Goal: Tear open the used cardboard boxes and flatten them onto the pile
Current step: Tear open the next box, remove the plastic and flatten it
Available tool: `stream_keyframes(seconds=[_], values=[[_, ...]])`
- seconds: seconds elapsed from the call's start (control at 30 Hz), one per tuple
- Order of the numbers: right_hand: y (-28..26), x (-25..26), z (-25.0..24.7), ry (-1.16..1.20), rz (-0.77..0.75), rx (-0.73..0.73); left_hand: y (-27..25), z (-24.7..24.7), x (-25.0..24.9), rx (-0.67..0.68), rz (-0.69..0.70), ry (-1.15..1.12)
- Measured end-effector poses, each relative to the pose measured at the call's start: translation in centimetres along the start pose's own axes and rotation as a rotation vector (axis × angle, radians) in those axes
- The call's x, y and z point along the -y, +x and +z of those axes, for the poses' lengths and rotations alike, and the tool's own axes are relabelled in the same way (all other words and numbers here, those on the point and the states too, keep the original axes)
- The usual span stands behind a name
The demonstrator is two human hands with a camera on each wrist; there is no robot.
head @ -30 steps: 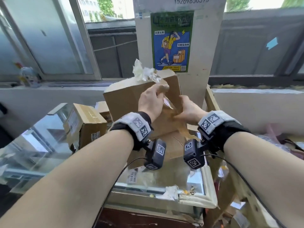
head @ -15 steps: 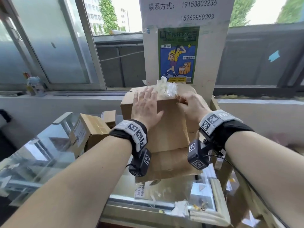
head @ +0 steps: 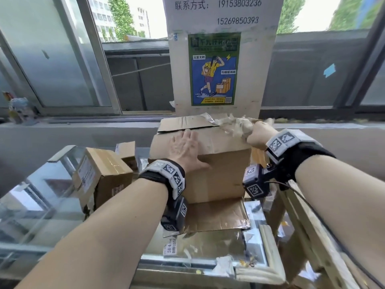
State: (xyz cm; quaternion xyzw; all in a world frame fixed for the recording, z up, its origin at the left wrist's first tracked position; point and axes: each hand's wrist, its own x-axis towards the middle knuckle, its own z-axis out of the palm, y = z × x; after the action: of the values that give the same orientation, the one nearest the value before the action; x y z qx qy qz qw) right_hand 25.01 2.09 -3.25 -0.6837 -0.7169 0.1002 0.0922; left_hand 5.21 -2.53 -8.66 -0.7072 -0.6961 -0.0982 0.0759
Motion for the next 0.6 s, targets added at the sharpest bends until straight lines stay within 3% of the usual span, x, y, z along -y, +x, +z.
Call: stream_keyframes(seconds=[0.13,0.3,0.43,0.5,0.6], values=[[1.0,0.5,0.2,0.611,0.178,0.04,0.6,-0.3,-0.9,0.104,-0.011,0.126],[1.0,0.9,1.5,0.571,0.176,-0.126,0.5,0.4,-1.7,0.179,0.007,0.019],[0.8,1.3,1.4,0.829,0.077,-0.259,0.3,-0.5,-0.8,0.147,0.028,0.038],[1.2,1.6,1.0,0.949,0.093,-0.245,0.4,-1.4,-0.8,0.186,0.001,0.06],[1.6,1.7,0.2,1.28,0.149,-0.089,0.6,-2.3,-0.7,0.205,-0.02,0.097]])
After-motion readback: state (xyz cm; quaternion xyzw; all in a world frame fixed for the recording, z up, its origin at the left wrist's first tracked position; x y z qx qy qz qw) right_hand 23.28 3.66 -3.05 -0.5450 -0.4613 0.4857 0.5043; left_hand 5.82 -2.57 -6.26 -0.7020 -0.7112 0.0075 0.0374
